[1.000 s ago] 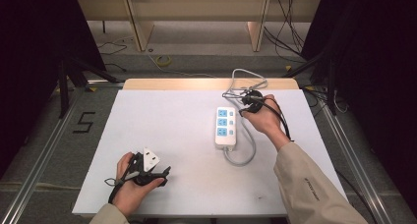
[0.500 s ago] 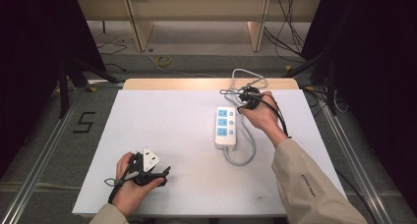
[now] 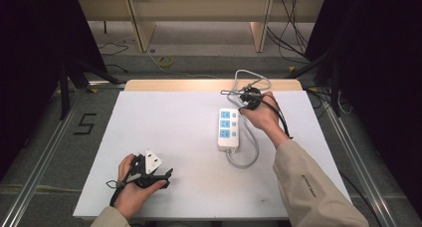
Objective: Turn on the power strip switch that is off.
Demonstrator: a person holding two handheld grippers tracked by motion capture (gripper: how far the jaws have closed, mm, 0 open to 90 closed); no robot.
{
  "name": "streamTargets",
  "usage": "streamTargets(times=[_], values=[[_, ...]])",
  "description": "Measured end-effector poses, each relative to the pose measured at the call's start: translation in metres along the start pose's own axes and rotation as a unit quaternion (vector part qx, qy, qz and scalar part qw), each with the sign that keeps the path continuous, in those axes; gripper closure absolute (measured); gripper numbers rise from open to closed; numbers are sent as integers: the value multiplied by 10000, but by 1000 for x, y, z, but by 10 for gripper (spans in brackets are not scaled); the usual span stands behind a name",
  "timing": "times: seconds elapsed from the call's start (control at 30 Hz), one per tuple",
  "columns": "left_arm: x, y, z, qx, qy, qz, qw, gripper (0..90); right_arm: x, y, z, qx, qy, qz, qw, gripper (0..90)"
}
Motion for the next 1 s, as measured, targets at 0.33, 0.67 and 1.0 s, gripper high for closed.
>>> streamTargets(times=[0.33, 0.67, 1.0], values=[[1, 1, 0, -4, 0, -5, 10000, 180, -5, 0, 5, 43, 58, -11, 10000, 900], [0, 1, 0, 4, -4, -13, 10000, 180, -6, -2, 10, 68, 121, 3, 9999, 900], [0, 0, 0, 6, -15, -29, 10000, 180, -7, -2, 17, 70, 159, 20, 9998, 900]])
Point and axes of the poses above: each handheld gripper's, and its own axes: z roughly forward along the jaws, x roughly out of its underside, y roughly to its left, the point moved 4 cm from there along z, roughly forward along the jaws, and after that the axes turned 3 degrees about y, right-handed, at the moved point
